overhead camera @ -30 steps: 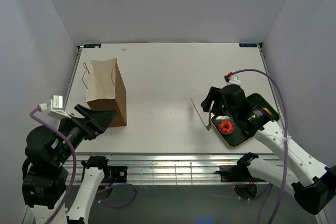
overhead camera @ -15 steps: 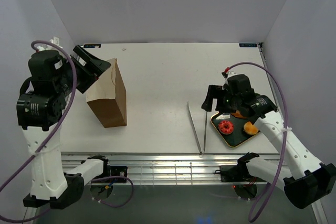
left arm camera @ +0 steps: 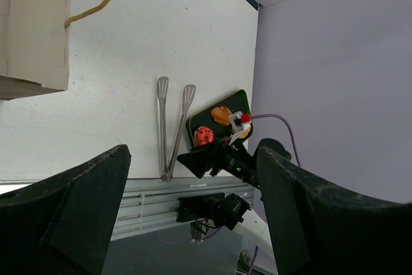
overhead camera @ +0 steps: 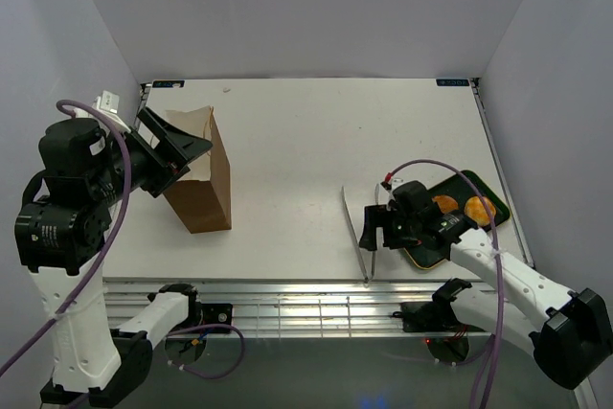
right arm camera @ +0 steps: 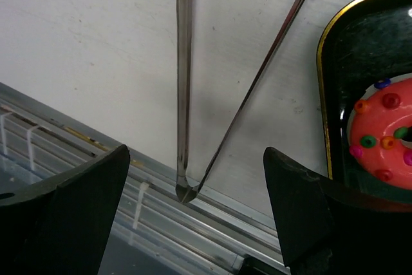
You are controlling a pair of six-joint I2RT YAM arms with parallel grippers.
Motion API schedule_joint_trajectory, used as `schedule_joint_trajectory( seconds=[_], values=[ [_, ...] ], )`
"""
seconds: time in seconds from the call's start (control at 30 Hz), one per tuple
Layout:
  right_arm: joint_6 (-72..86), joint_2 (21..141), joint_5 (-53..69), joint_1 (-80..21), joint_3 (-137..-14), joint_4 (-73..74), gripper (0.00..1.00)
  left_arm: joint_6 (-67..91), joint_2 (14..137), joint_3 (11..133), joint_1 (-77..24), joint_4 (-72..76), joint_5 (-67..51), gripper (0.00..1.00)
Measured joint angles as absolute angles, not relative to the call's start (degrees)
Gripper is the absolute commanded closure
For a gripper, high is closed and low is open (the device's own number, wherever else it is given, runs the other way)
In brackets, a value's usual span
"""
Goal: Place the fake bread into the paper bag
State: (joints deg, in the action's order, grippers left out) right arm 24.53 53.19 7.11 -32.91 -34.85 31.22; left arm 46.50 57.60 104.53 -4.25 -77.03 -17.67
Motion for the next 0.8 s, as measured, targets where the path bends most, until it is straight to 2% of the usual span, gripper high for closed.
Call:
schedule_joint_trajectory(
  seconds=[0.37,0.6,0.8],
  values=[
    [30.0,63.0,-13.5,-52.3,-31.8,20.9,0.10,43.9,59.0,106.8,-4.3,-76.9,-20.0,0.10],
    [34.5,63.2,-24.8,-55.4,-27.5,15.0,0.05,42.3,58.8,105.5,-4.3,-76.9,-21.5,0.10],
    [38.6,66.5,-32.6,-58.3,-23.0,6.6,0.00,41.3,55.1,98.2,-4.3,-76.2,-21.8,0.10]
  ],
)
